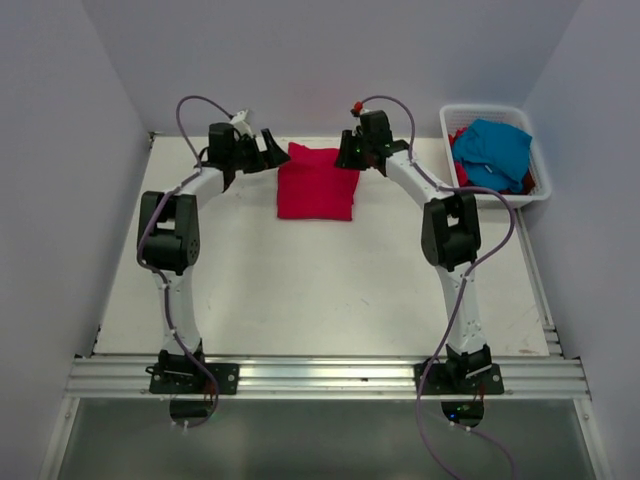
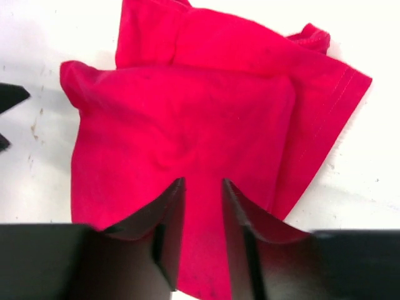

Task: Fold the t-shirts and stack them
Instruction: Fold the long partially folded tshirt into a neat square

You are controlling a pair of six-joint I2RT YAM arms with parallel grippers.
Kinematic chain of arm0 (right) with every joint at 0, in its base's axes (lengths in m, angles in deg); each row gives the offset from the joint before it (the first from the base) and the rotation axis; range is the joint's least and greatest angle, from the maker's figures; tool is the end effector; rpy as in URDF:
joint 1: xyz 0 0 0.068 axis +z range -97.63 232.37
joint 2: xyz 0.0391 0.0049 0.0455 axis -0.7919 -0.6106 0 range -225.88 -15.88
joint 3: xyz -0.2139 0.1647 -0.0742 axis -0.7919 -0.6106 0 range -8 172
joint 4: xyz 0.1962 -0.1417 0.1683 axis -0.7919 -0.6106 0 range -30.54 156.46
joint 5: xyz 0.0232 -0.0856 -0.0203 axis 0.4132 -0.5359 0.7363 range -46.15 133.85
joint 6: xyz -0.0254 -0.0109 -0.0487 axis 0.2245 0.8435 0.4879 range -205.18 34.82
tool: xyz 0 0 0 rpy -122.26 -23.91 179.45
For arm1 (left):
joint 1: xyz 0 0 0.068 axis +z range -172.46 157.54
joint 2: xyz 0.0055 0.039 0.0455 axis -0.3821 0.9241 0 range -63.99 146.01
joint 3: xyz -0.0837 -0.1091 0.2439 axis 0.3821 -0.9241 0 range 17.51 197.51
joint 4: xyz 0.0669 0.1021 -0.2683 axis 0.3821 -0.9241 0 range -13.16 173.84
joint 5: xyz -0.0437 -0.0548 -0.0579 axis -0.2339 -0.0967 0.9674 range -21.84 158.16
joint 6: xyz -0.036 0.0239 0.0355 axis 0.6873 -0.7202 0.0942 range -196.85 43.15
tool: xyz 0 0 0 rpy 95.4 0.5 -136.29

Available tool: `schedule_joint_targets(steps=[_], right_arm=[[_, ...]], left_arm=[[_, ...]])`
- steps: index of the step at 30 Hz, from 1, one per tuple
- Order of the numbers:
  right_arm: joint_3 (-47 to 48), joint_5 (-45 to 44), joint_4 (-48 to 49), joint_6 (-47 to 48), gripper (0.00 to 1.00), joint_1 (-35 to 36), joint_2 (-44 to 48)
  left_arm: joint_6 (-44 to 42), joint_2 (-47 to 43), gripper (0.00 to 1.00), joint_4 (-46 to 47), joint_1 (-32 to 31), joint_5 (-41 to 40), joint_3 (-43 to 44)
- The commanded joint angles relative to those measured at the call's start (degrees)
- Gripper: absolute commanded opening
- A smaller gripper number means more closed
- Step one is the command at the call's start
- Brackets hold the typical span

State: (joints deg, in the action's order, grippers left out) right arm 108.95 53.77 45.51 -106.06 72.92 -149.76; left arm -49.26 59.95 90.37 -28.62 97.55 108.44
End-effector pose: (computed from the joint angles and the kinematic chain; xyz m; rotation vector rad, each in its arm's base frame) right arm 0.5428 0.2108 0.2159 -0.0903 2.2835 0.5802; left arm 0.5305 -0.0763 0.1884 -0.0544 2.0834 -0.8859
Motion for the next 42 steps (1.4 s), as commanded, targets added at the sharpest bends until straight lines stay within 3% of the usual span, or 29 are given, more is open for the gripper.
schedule_joint_targets(steps=[1,4,9,11,12,13,14,16,18,25,31,42], right_arm=[[4.0,2.0,-3.7,1.4,0.31,-0.3,-1.7],[1.5,3.4,-1.6,0.3,0.27,-0.3,-2.7],[-2.4,4.5,-0.2,-0.8,0.06,-0.2,-3.5],[-5.6,4.9,1.5,-1.3,0.0,-0.2,-2.9],[-6.5,5.0,1.9,-1.4,0.0,-0.2,-2.6],[-7.9,5.2,2.4,-1.5,0.0,-0.2,-2.3],[-8.7,5.3,2.8,-1.6,0.0,-0.2,-2.0],[-10.7,5.3,3.2,-1.5,0.0,-0.2,-1.6],[-11.8,4.9,3.2,-1.5,0.0,-0.2,-0.8],[-25.6,0.9,4.9,-1.5,0.0,0.4,6.1],[-40.6,-2.1,9.2,-2.7,0.0,2.0,15.9],[-58.6,-5.1,10.1,-4.2,0.0,7.6,30.1]], left_arm=[[-3.2,0.5,1.0,-1.3,-1.0,0.8,0.3],[0.3,-0.6,1.0,7.6,-1.7,6.7,-5.2],[4.7,-2.6,0.97,18.4,-3.9,13.1,-14.2],[5.4,-1.9,0.71,21.1,-5.5,14.2,-15.5],[5.7,-1.3,0.43,21.2,-6.1,14.6,-15.8],[7.0,0.3,0.23,22.1,-6.6,14.7,-16.1],[7.9,1.1,0.22,22.9,-6.7,14.7,-16.4],[9.2,2.4,0.1,24.4,-6.7,15.0,-16.7],[8.9,3.3,0.04,21.5,-6.8,12.8,-16.7],[5.7,-0.9,0.0,11.9,-7.1,4.7,-22.5],[6.5,-7.5,0.0,9.4,-8.0,0.7,-34.4],[11.8,-31.0,0.0,6.2,-17.0,-8.4,-59.5]])
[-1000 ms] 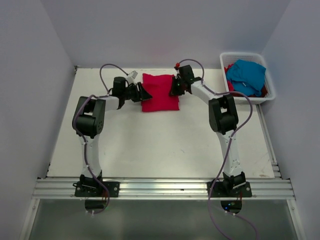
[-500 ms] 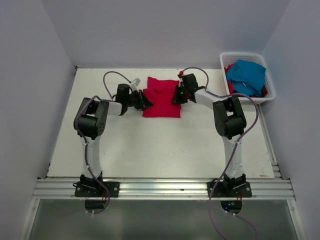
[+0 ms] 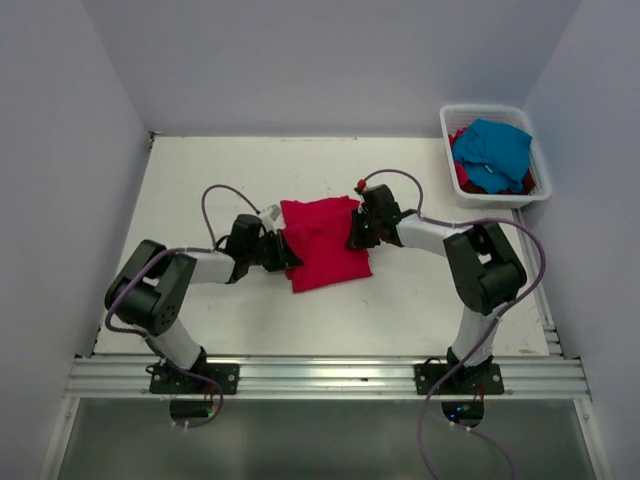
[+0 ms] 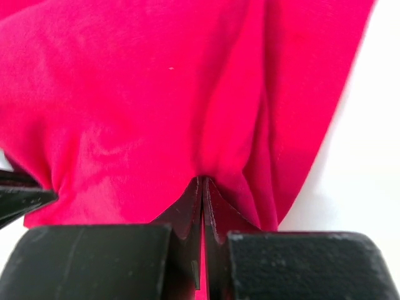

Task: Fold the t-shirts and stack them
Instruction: Fold the long partially folded tshirt into a neat square

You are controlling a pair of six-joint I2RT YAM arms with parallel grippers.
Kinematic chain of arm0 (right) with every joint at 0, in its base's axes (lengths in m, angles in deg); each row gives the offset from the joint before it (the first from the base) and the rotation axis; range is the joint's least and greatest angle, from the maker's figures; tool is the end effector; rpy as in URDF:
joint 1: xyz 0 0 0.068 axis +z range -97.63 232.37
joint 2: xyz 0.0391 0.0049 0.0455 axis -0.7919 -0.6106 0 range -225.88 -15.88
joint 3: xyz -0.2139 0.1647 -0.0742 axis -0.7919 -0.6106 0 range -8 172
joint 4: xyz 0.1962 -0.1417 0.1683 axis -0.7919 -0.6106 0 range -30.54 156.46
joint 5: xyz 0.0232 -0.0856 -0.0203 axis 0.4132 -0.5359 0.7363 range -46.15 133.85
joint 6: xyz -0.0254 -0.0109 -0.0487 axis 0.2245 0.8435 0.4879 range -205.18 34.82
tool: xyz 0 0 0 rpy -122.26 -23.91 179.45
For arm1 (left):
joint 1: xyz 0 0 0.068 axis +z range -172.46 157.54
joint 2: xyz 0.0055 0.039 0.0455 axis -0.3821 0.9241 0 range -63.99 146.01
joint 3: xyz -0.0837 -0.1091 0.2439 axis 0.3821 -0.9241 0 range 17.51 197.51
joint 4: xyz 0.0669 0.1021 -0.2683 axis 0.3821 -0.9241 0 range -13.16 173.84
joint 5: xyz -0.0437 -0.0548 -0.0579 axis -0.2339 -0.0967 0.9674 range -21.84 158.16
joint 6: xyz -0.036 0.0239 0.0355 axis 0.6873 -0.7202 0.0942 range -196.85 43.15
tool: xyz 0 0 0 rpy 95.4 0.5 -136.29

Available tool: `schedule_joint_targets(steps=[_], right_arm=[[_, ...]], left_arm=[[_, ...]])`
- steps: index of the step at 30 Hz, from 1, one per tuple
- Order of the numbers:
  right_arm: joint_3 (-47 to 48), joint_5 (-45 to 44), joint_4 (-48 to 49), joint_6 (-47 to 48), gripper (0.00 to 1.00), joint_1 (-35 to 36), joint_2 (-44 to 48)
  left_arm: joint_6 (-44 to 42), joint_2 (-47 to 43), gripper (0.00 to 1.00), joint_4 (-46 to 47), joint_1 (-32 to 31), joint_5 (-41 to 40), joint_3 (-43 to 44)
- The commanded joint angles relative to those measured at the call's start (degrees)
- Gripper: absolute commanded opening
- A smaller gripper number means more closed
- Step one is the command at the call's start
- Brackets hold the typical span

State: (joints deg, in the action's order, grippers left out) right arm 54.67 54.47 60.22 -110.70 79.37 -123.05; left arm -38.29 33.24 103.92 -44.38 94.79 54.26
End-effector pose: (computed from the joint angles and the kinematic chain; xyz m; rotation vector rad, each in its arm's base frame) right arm 0.3647 0.1940 0.1323 -0.1170 2.5371 0.6120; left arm 0.2970 -0.1382 0.0982 -0.0880 2.4213 -1.0529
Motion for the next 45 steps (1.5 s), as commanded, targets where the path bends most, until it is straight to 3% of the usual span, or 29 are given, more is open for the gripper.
schedule_joint_targets(steps=[1,3,5,6,8,9,10,11,14,17,25,37,45], right_arm=[[-6.3,-6.0,-5.1,0.6,0.0,1.6,4.4],[-9.0,-6.3,-5.0,0.5,0.0,2.9,8.0],[-9.8,-6.0,-5.5,0.6,0.0,3.4,10.3],[-9.9,-5.5,-6.2,1.0,0.0,3.8,12.3],[-9.5,-4.9,-7.1,1.7,0.21,4.2,14.4],[-8.8,-4.1,-7.6,1.9,0.32,4.3,16.5],[-8.4,-3.8,-8.5,2.4,0.43,4.3,17.5],[-7.9,-3.5,-9.0,2.5,0.45,4.3,18.4],[-6.4,-4.0,-10.7,3.2,0.49,4.3,21.6],[-5.5,-5.9,-11.8,4.1,0.49,4.3,22.3],[-2.7,-8.2,-10.5,5.6,0.44,3.1,15.6],[0.3,-6.2,-8.9,5.4,0.4,1.0,9.4],[1.4,-7.0,-8.9,5.7,0.27,0.9,8.7]], left_arm=[[1.0,-6.2,0.0,-7.9,-2.1,-6.1,-6.4],[1.1,-12.3,0.0,-10.6,-2.4,-7.5,-8.9],[0.5,-19.1,0.14,-13.3,-2.4,-9.7,-9.4],[0.3,-21.4,0.32,-16.0,-2.4,-11.9,-9.3],[-0.1,-28.2,0.49,-18.4,-2.4,-14.3,-8.2],[-0.1,-30.3,0.68,-19.9,-2.4,-16.8,-7.6],[-0.3,-34.0,0.78,-22.6,-2.4,-17.6,-7.0],[-0.6,-35.5,0.98,-23.2,-2.4,-19.0,-6.0],[-2.4,-37.4,1.0,-24.8,-2.4,-21.0,-4.5],[-4.0,-33.9,1.0,-25.1,-2.4,-20.4,-4.1],[-9.5,-25.5,0.99,-10.5,-2.4,-18.4,-8.4],[-13.2,-24.3,0.95,4.3,-2.4,-16.6,-12.4],[-9.9,-16.5,0.8,13.2,-2.4,-13.1,-11.8]])
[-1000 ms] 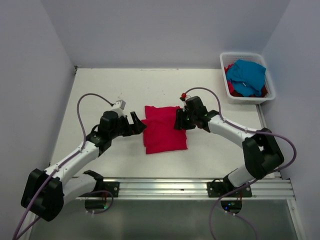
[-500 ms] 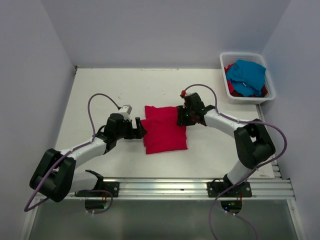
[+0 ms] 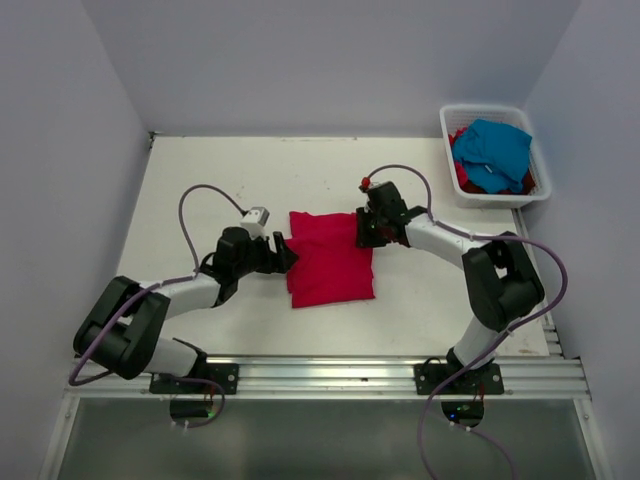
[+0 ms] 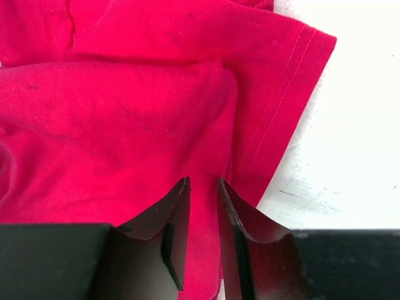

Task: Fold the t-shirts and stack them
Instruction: Fold the long partially folded tshirt into a neat square

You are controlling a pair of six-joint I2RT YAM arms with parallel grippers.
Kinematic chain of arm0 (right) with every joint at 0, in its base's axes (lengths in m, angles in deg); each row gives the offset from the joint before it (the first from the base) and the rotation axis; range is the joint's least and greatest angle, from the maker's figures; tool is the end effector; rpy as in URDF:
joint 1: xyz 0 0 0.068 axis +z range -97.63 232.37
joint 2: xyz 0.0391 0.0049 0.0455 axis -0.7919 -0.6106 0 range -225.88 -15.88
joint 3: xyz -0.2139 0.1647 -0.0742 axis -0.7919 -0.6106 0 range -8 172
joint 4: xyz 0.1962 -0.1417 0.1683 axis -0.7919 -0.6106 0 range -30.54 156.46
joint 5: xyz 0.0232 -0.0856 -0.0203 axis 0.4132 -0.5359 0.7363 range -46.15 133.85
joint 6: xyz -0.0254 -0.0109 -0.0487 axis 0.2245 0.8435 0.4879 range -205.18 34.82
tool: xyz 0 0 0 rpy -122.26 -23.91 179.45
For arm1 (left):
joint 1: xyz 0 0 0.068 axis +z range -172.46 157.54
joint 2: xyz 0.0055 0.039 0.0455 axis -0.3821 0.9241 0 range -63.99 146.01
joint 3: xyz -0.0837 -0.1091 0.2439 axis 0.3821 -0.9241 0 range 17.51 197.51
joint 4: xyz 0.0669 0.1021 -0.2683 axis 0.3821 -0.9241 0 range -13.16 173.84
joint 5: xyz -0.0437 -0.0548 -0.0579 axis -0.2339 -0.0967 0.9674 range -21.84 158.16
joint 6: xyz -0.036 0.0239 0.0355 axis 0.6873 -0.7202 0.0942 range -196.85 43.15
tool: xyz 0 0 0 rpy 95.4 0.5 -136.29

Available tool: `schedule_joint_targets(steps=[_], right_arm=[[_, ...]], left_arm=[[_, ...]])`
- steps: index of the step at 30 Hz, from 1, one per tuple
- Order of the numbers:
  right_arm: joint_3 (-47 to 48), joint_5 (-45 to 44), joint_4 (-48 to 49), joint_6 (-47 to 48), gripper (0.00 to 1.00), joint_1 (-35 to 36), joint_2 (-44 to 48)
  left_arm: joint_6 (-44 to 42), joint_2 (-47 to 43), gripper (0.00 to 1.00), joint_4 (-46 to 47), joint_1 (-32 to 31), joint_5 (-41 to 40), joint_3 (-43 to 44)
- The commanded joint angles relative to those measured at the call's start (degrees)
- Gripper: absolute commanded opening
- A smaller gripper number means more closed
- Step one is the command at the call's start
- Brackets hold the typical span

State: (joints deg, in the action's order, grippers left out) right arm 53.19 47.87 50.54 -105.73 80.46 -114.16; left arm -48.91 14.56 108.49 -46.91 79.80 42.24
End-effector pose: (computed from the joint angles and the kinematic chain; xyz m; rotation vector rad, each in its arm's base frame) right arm 0.3398 0.1846 0.1709 -0.1974 2.5399 0.4323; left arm 0.2495 -0.1220 0.1343 0.0632 2.1600 -0.7562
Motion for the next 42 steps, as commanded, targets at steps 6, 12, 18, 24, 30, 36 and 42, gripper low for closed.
schedule_joint_targets(steps=[6,12,18,24,30,36,42], right_arm=[[2.2,-0.8,0.7,1.0,0.2,-0.3,0.6],[2.1,-0.8,0.7,1.2,0.16,-0.4,1.1],[2.5,-1.1,0.7,1.6,0.11,-0.4,0.8],[3.9,-2.3,0.7,1.7,0.09,-0.8,0.0],[6.8,-3.4,0.6,1.9,0.18,-2.1,-2.4],[10.4,-1.8,0.8,2.1,0.27,-3.6,-7.6],[12.6,1.0,2.2,1.7,0.25,-4.4,-11.9]], left_arm=[[3.3,6.8,0.7,13.3,0.1,3.7,1.5],[3.9,8.6,0.64,15.9,0.1,3.7,1.6],[3.4,8.6,0.61,16.8,0.1,2.3,2.6],[1.5,11.6,0.61,15.5,0.1,0.7,5.9],[1.1,15.1,0.6,15.6,0.1,0.7,8.0],[1.6,16.4,0.59,16.2,0.1,0.9,8.4],[1.8,16.3,0.58,16.4,0.2,1.2,8.2]])
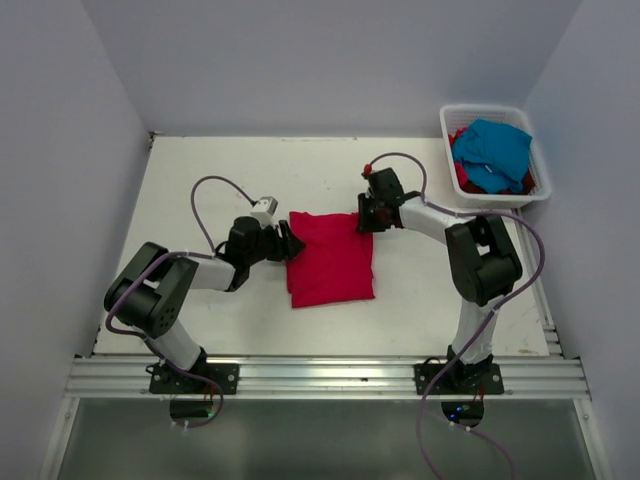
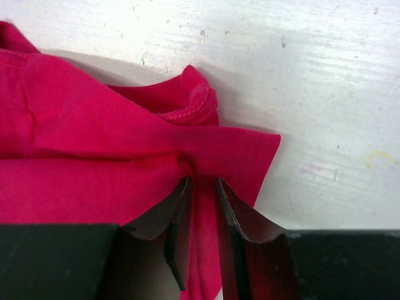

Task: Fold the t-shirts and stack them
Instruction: Fold the long partially folded tshirt into a neat square

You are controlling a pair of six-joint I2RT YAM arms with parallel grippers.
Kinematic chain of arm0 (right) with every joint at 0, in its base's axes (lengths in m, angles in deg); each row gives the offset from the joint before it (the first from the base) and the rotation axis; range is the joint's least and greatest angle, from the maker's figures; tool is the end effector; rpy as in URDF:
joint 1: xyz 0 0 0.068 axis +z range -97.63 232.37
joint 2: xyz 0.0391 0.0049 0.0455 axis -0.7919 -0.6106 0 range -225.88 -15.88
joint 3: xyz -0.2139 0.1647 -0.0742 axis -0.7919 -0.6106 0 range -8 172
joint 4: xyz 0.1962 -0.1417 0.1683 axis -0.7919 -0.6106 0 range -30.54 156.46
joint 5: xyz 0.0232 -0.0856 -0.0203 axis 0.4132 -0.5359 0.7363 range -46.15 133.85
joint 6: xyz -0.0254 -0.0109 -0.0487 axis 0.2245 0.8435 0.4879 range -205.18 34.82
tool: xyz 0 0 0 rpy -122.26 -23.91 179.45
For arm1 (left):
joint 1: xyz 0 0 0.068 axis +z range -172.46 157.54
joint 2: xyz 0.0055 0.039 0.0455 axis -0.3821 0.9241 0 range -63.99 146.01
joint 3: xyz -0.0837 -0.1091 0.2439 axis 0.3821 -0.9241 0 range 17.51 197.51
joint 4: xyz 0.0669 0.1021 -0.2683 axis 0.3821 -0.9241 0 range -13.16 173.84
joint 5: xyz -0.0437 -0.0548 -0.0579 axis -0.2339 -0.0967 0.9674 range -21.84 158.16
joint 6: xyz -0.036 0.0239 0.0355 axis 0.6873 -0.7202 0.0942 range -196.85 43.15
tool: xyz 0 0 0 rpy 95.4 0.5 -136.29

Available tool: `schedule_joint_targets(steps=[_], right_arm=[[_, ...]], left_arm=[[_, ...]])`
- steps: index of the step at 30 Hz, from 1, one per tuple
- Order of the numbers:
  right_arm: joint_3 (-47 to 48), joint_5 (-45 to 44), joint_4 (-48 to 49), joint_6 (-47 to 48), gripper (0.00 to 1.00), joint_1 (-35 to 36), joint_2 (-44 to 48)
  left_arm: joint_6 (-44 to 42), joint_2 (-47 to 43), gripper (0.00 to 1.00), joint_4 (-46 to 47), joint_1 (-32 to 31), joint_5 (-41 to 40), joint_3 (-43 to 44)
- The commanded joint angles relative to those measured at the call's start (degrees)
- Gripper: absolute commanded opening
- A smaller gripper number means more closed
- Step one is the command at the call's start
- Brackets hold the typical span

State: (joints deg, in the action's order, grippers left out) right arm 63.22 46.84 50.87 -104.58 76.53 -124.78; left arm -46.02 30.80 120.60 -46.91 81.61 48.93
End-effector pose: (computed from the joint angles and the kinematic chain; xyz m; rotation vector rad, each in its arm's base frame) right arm 0.3949 0.1795 0.1560 -0.1275 2.5365 0.3742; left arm 0.2891 -0.1413 0.1104 0.0361 2.1272 -0.8295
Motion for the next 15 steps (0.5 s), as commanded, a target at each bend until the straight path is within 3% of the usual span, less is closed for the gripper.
schedule_joint_targets(steps=[1,7,15], right_arm=[[2.8,2.5,2.1,0.5,0.25,-0.5,-1.7],[2.1,6.9,4.3,-0.7,0.25,-0.9,-3.0],[-0.5,7.6,4.4,-0.2,0.26,-0.9,2.7]], left_arm=[[-1.0,0.1,0.58,4.4,0.2,-0.5,1.4],[-0.5,1.3,0.57,5.3,0.2,0.2,1.4],[0.1,2.2,0.57,6.0,0.2,0.9,1.6]])
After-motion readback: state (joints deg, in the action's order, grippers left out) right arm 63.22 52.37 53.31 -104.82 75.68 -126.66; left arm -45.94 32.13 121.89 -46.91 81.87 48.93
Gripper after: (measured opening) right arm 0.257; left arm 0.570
